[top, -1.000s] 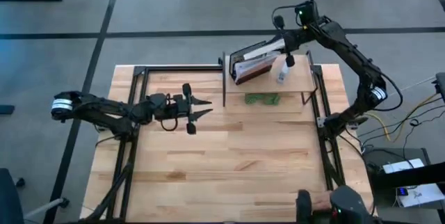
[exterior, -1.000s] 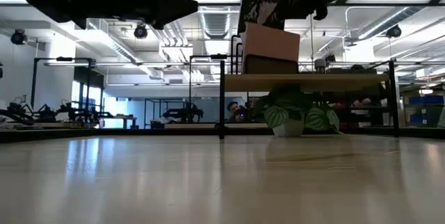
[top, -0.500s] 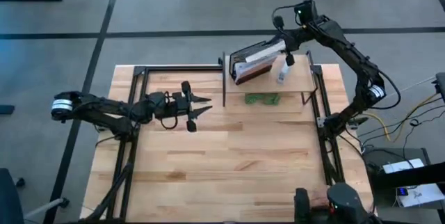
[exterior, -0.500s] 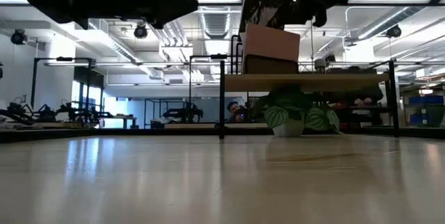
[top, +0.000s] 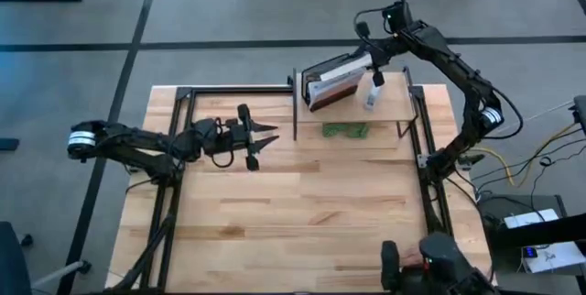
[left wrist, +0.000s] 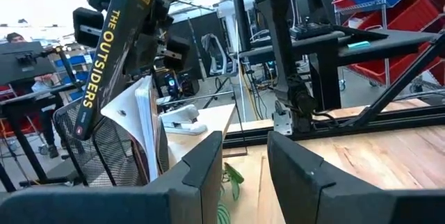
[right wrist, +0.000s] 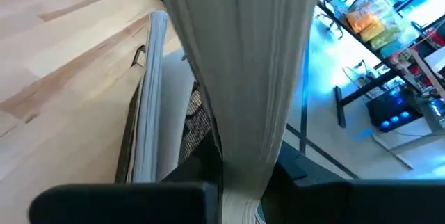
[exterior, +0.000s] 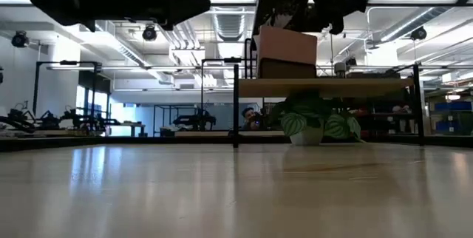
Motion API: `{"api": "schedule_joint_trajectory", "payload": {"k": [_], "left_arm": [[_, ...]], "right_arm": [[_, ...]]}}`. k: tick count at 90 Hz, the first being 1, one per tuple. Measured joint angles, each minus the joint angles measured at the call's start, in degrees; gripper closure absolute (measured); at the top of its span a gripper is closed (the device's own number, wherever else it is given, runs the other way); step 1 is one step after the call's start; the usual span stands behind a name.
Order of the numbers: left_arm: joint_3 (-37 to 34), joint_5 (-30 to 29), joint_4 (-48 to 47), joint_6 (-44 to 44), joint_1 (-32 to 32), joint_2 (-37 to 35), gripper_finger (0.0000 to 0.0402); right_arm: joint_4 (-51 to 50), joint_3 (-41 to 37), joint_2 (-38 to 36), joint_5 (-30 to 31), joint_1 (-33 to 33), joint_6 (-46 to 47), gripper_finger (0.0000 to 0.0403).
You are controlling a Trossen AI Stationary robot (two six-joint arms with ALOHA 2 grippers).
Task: Stock shelves
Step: Put the black book into the black desk organizer on the shelf
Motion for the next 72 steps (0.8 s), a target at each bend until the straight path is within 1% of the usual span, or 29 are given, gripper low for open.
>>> {"api": "schedule_joint_trajectory", "payload": {"k": [50,60,68,72], "left_arm": [[0.0,0.0,0.8,0.0,0.1,0.0,0.0303],[0.0,0.0,3.4,-0.2,0.2,0.6,0.0303],[0.1,0.0,7.5,-0.3,0.8,2.2,0.0303],[1.1,0.0,8.0,-0.8,1.5,3.1,0.0303]], "right_arm": [[-1.8,0.0,0.1,0.4,0.0,10.2,0.0373],[-1.8,0.0,0.1,0.5,0.0,11.4,0.0373],[-1.9,0.0,0.1,0.5,0.0,12.1,0.0373],[-1.9,0.0,0.1,0.5,0.0,12.3,0.0373]]}}
